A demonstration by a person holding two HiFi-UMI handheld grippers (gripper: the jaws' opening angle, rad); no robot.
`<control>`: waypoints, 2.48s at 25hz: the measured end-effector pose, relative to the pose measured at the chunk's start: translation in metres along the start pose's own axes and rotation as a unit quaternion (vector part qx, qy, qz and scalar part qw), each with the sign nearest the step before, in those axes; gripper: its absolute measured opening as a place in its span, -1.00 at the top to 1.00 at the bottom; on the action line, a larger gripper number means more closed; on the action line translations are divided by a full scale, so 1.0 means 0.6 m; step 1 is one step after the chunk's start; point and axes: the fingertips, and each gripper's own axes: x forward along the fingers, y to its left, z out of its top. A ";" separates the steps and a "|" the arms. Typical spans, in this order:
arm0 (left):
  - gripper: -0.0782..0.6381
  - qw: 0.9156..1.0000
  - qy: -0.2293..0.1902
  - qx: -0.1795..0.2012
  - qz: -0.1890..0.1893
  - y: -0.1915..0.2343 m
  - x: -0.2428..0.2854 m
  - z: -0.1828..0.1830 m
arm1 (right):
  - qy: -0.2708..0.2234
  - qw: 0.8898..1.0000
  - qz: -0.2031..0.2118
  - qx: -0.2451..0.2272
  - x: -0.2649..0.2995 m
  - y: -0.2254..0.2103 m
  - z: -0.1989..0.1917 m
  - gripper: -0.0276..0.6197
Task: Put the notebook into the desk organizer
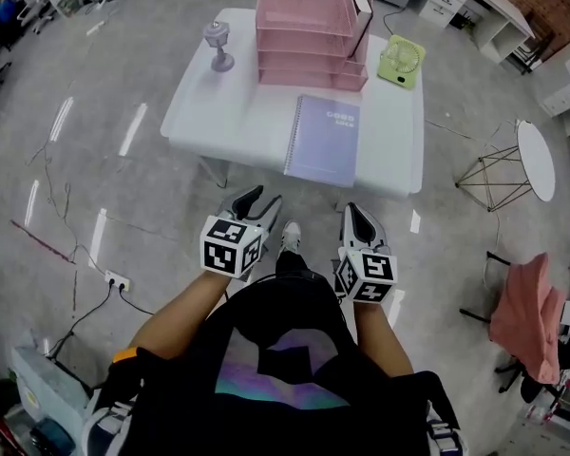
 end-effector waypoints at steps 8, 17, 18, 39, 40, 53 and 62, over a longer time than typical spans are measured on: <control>0.20 0.995 0.069 -0.070 -0.009 0.057 0.126 -0.013 | 0.048 0.997 0.001 0.057 0.094 -0.075 -0.026 0.86; 0.13 0.979 0.141 -0.144 -0.019 0.101 0.225 -0.060 | 0.105 0.974 0.009 0.202 0.168 -0.146 -0.104 0.44; 0.13 0.977 0.146 -0.151 -0.021 0.102 0.231 -0.065 | 0.109 0.969 0.009 0.222 0.173 -0.153 -0.113 0.41; 0.38 0.955 0.178 -0.233 -0.048 0.085 0.282 -0.083 | 0.102 0.856 0.072 0.502 0.224 -0.155 -0.159 0.66; 0.43 0.955 0.178 -0.231 -0.047 0.085 0.281 -0.080 | 0.100 0.855 0.073 0.503 0.223 -0.155 -0.156 0.67; 0.63 0.976 0.155 -0.154 -0.009 0.066 0.258 -0.042 | 0.104 0.936 0.033 0.334 0.207 -0.122 -0.096 0.78; 0.65 0.987 0.103 -0.123 -0.009 0.050 0.213 -0.002 | 0.067 0.971 0.020 0.228 0.172 -0.082 -0.035 0.78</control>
